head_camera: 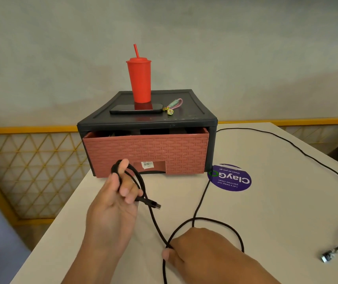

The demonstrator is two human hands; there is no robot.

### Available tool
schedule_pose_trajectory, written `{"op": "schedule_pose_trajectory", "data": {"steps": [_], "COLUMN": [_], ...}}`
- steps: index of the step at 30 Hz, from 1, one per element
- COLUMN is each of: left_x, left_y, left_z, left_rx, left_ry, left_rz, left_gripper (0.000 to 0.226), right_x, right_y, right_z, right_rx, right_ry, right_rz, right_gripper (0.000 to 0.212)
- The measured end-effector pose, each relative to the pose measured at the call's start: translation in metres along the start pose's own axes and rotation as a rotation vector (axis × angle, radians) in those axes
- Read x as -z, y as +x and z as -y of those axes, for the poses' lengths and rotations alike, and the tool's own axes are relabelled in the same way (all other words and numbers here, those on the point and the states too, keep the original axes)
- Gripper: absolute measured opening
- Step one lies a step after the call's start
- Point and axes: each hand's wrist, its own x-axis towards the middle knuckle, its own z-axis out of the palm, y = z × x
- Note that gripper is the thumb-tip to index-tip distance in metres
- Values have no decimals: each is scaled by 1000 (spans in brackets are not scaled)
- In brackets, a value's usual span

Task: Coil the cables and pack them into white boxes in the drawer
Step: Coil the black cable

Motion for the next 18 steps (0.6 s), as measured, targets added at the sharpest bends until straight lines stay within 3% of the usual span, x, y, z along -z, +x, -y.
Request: {"op": "schedule_pose_trajectory", "data": {"steps": [3,5,7,12,15,18], "left_x": [-2,0,6,10,4,-2], "left_y": [-7,-11,-11,-9,-13,-17], "left_z": [16,26,31,32,31,27], "left_rx": [-184,-272,-290,-235,-53,11], "left_ry": [518,826,962,1091,910,800], "left_rz": [126,238,302,469,483,531], "left_gripper": [21,32,43,38,35,51], "right_x": [3,4,7,25,23,25], "right_y": [-2,-5,-6,-13,-10,-6], "right_z": [6,9,8,-5,-19,-30], "right_rx": [36,66,98,164,146,205], "right_ry": [12,6,-29,-224,-244,-227], "right_rz": [5,-24,-96,-438,-707,-864], "right_gripper": [46,42,36,25,34,40]}}
